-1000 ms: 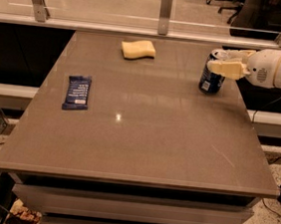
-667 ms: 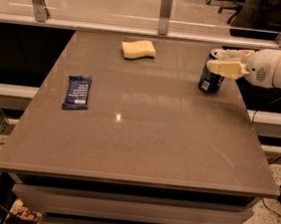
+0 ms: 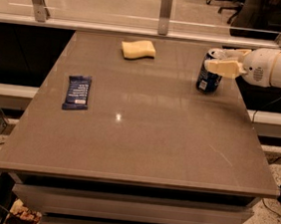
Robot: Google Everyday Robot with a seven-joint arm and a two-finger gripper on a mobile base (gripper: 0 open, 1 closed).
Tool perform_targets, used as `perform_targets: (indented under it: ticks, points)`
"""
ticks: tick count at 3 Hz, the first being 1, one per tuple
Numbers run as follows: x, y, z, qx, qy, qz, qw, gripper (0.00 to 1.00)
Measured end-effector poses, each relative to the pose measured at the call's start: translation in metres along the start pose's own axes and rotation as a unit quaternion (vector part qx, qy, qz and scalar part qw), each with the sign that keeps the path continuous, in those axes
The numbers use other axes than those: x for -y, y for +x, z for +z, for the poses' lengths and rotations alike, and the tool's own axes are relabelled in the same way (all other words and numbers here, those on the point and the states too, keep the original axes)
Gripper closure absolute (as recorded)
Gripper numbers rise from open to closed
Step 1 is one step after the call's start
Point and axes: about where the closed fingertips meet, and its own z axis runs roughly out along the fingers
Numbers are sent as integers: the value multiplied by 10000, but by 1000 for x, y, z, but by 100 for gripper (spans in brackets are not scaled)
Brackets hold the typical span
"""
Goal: Move pepsi can near rxbar blueberry
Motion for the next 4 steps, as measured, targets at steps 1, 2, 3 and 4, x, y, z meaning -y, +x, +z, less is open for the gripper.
perform_targets:
  ticks: [1, 2, 3, 4]
  points:
    - [-7, -12, 2, -73, -91, -56, 9999, 100]
    - [-21, -28, 4, -154, -171, -154, 9996, 100]
    - [-41, -40, 12, -218, -359, -235, 9988, 100]
    - [-71, -53, 24, -267, -613, -306, 9973, 100]
